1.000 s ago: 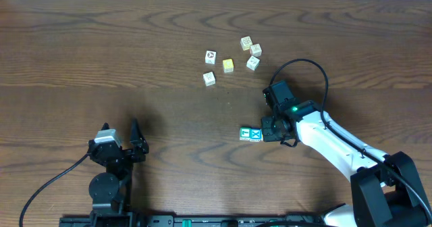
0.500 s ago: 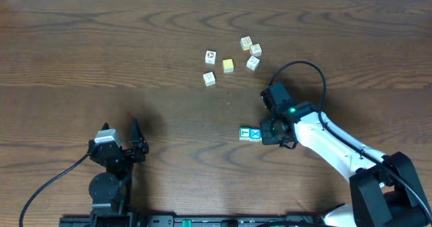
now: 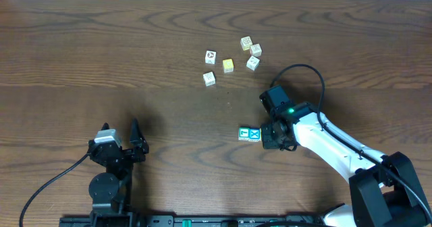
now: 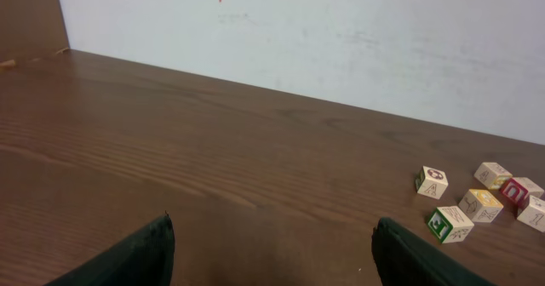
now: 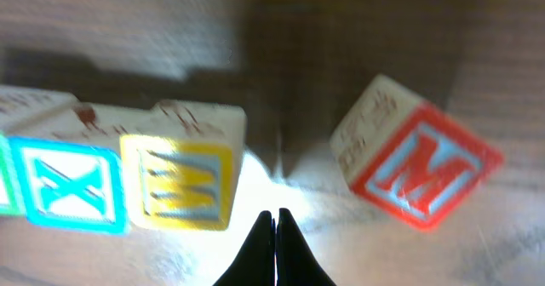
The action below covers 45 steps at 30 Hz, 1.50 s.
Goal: Lift 4 blocks
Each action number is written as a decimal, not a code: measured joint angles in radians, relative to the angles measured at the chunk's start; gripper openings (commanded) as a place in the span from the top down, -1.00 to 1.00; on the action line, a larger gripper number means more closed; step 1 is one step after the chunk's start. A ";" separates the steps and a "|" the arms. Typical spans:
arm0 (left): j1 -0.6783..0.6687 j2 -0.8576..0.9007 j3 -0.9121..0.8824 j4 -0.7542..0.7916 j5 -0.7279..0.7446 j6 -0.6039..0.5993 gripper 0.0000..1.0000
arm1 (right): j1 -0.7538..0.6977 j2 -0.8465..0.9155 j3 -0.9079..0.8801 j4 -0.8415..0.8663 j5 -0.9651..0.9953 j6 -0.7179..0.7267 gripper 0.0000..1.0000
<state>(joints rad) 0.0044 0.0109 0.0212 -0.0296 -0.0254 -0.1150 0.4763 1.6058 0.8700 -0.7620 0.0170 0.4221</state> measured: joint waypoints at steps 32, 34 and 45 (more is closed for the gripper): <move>0.000 0.000 0.000 0.000 0.000 0.000 -0.49 | -0.117 0.000 0.000 -0.053 0.271 0.325 0.98; 0.000 0.000 0.000 0.000 0.000 0.000 -0.50 | -0.131 0.000 0.000 -0.024 0.271 0.299 0.98; 0.000 0.000 0.000 0.000 0.000 0.000 -0.50 | -0.134 0.000 0.000 0.054 0.242 0.186 0.98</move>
<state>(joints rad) 0.0044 0.0109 0.0212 -0.0299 -0.0250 -0.1150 0.3428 1.6058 0.8700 -0.7078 0.2588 0.6083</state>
